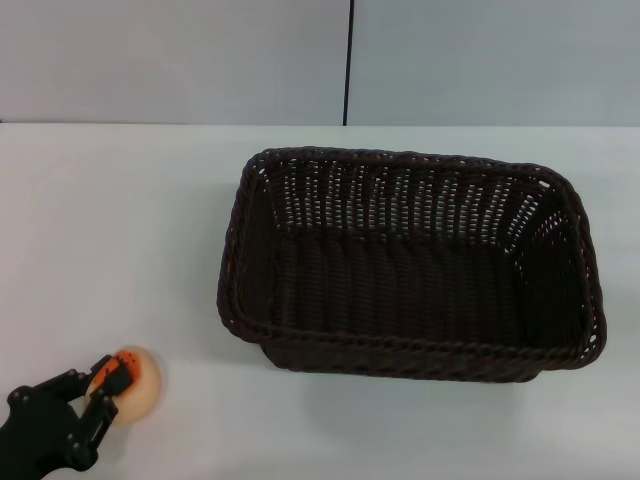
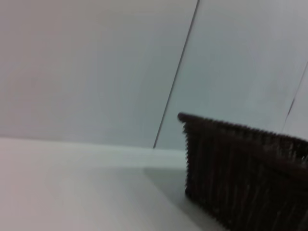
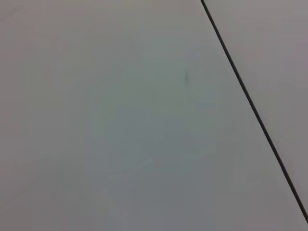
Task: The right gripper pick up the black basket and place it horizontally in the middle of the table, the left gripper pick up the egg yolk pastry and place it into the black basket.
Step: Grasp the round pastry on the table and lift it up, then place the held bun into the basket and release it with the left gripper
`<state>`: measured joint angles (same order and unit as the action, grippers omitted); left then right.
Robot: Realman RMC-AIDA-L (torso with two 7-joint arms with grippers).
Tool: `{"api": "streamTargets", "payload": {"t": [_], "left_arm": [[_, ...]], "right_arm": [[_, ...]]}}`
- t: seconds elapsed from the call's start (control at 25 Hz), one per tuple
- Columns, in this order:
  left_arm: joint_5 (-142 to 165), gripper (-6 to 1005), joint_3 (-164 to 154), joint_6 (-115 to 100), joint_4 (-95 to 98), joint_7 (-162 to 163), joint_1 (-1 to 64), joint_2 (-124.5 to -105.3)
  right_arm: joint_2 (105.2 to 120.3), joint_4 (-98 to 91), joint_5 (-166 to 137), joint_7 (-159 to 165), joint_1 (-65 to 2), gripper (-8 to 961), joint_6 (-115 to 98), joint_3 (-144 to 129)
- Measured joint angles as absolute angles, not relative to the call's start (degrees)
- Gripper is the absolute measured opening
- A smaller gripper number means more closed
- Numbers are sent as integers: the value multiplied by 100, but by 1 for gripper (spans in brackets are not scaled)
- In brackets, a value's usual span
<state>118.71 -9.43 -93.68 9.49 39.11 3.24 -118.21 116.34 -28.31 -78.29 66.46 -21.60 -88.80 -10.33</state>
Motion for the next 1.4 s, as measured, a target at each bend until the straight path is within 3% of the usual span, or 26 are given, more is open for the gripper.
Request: {"api": "streamTargets", "payload": {"t": [0.24,0.4,0.56,0.6,0.76,0.8,1.2,1.4], "left_arm": [[11851,127,-671,-10013,868,3912,407,-11817],[11845,110,-88,-10625,541,3980,661,-11814],[11869,94,215,-10733,156,4076,1219,-11820],[11907,90,120,-10664,53,4157,1605,-11835],[11924,76,-115,-10527,0,4196,1901,-11844],[11931,73,-594,-10268,-12,4222,2294,-11848],[11994,65,-862,-9899,-177,4177,2511,-11864],[11993,162,-822,-9899,-352,4153,2566,-11868]], "right_arm": [[11638,-2819,-7762,6644,-2144,564,-8879,-1026],[11753,-2675,-7465,6644,-2097,564,-8996,-1028],[11815,-2492,-7410,6644,-2068,564,-9118,-1028],[11842,-2373,-7400,6646,-2051,564,-9200,-1028],[11862,-2073,-7322,6671,-2019,564,-9353,-1028],[11867,-1871,-7258,6673,-2000,564,-9488,-1029],[11857,-1731,-7245,6462,-1986,564,-9626,-1071],[11826,-1798,-7256,6444,-1987,564,-9608,-1061]]}}
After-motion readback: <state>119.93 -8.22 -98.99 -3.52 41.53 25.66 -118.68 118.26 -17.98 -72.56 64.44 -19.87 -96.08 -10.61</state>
